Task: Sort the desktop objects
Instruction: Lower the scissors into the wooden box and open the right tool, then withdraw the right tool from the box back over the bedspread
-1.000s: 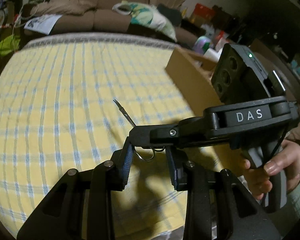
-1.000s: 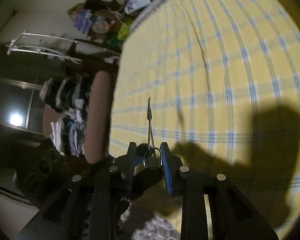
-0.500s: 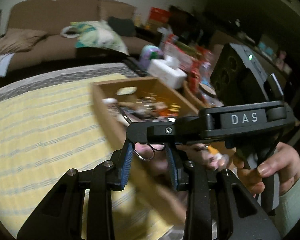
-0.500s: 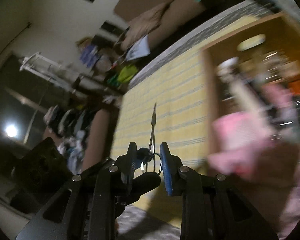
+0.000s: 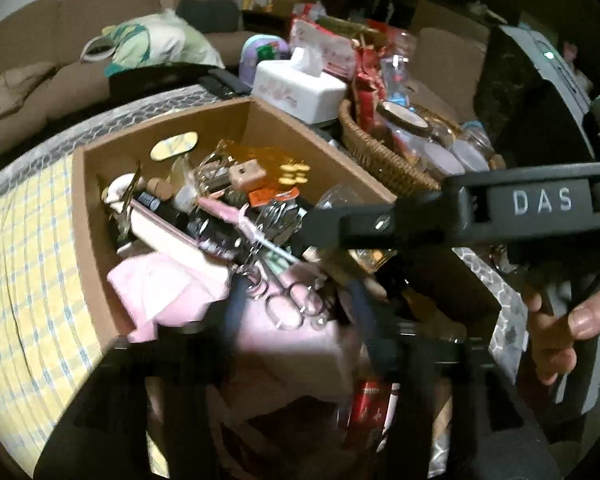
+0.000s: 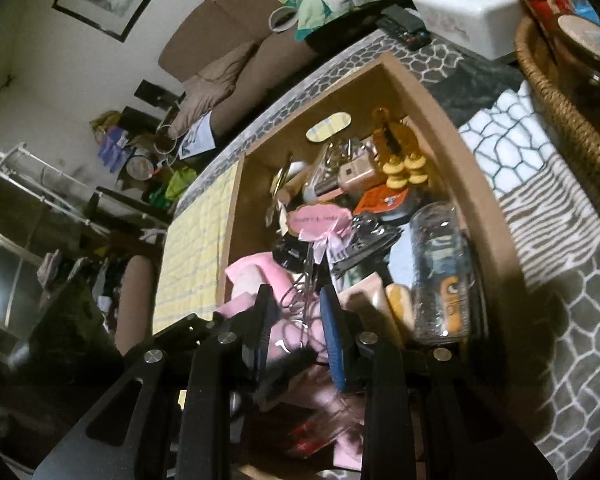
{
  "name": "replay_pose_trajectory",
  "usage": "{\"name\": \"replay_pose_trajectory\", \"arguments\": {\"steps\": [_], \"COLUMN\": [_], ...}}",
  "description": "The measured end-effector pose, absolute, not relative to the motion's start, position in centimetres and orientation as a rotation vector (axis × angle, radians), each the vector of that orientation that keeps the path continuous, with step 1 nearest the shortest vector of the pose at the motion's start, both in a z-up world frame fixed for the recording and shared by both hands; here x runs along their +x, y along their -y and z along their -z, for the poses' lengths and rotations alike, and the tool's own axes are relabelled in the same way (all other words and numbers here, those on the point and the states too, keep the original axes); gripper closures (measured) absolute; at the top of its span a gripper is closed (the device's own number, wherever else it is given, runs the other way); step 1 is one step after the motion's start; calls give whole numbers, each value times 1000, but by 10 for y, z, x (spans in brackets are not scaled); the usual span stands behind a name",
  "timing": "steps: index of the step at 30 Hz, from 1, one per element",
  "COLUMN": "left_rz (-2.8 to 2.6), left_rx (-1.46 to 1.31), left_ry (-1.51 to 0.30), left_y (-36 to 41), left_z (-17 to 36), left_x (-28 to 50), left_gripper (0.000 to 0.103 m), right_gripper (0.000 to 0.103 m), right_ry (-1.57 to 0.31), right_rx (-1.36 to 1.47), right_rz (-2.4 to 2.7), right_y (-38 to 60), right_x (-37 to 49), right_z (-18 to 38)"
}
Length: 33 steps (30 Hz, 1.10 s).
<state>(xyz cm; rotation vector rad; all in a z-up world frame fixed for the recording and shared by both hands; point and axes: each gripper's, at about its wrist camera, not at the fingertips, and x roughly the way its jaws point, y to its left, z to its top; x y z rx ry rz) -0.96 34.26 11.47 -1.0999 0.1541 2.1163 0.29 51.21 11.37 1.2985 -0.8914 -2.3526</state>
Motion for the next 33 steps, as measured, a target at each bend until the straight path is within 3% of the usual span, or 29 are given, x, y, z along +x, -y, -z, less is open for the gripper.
{"name": "replay_pose_trajectory", "arguments": {"steps": [2,4,8,13,16,19,33], "left_rz": [-2137,-2148,-2187,-2226,-2266,-2313,-2517], "left_rx": [-1095,-1093,-1090,-1145,-1164,-1172,-1181], "left_ry": [-141,-125,-66,51,110,144,170], "left_y": [-333,-324,-296,-251,-225,-204,-114], "left_z": [-118,-123,-134,-135,-136,-139,-154], "left_x": [-5,-1,9,17,24,33,77], "left_gripper": [40,29,19,2,0,0,0], "right_gripper": [77,77,69,29,11,2,0], "right_ry": [882,867,819,710,643,565,221], "right_rx": [1289,1280,1270,1267,1278,1299,1210], "right_rz": [2372,2394,2451,2543,2587,2611,2687], "right_y": [-512,-511,-509,-492,-478,-460,-346], "right_x": [3,3,7,10,12,16,69], "right_z": [-117,-120,-127,-138,-142,-144,-141]}}
